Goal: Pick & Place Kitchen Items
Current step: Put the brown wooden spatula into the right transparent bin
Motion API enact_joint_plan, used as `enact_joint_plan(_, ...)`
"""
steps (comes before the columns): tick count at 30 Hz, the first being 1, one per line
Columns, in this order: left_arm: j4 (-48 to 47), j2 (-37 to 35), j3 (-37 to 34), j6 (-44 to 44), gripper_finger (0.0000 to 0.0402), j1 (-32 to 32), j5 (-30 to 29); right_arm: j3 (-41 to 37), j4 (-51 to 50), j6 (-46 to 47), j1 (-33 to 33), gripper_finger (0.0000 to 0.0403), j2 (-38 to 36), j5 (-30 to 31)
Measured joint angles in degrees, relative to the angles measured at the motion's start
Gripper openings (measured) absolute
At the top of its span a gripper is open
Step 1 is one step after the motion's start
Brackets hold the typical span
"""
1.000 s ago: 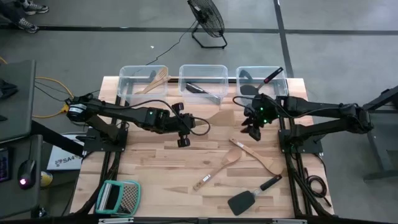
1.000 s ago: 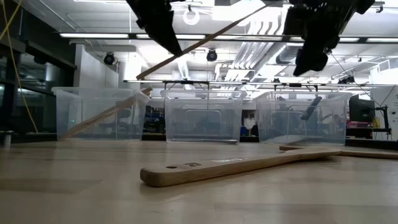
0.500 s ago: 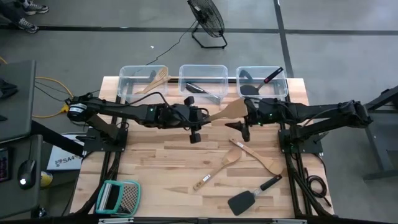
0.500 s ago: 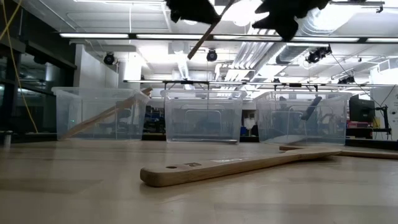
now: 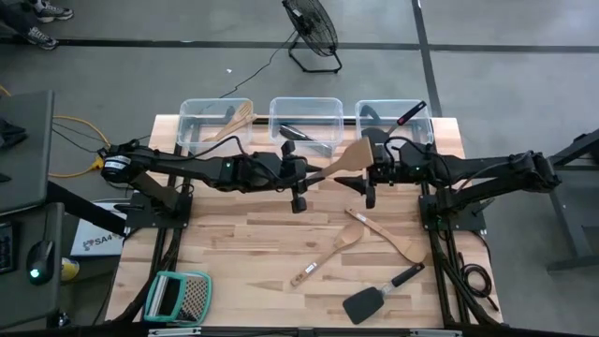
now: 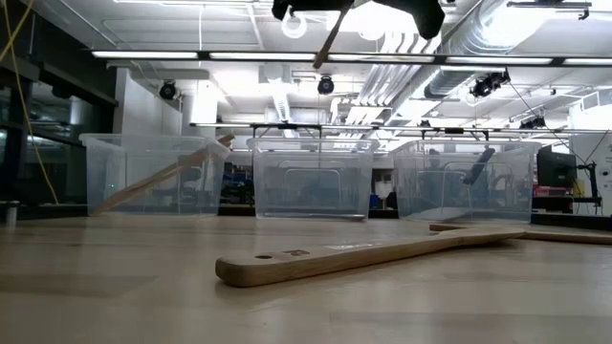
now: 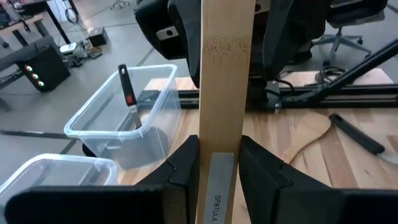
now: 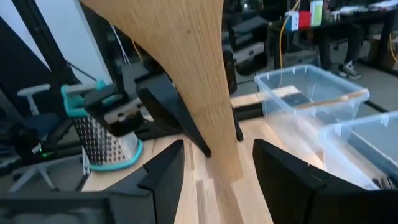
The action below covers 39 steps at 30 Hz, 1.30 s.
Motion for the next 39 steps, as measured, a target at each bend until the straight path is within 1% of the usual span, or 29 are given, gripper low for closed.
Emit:
enact_joint_plan(3,1.1,0.0,0.0,0.0,0.0083,0.0,0.5,0.0,1.1,-0.2,0.0,0.0184,0.0,0.0)
enact_joint_plan(6,2.5,0.0,0.0,0.0,0.0083,0.0,2.4,0.0,2.6,-3.1,0.0,0.0184,0.0,0.5)
enact_joint_plan(10,2.5,0.0,0.0,-0.2,0.0083,0.0,3.0,0.0,3.8,-7.0,0.0,0.0190,0.0,1.0)
enact_joint_plan(13,3.3,0.0,0.0,-0.2,0.0083,0.0,4.8,-0.1,6.1,-7.7,0.0,0.0216,0.0,-0.4)
enact_joint_plan(20,4.9,0.0,0.0,-0.2,0.0083,0.0,6.1,-0.1,10.9,-7.8,0.0,0.0301,0.0,-5.8)
enact_joint_plan(24,5.0,0.0,0.0,-0.2,0.0083,0.0,6.1,-0.1,11.6,-7.5,0.0,0.0325,0.0,-7.1)
enact_joint_plan(27,5.1,0.0,0.0,-0.3,0.0083,0.0,7.2,-0.1,13.1,-7.5,0.0,0.0325,0.0,-7.3)
enact_joint_plan(31,5.1,0.0,0.0,-0.6,0.0083,0.0,7.5,0.0,16.5,-7.5,0.0,0.0316,0.7,-8.0)
enact_joint_plan(39,5.0,0.0,0.0,-0.9,0.0083,0.0,7.6,0.0,21.0,-6.4,0.0,0.0282,5.3,-7.9)
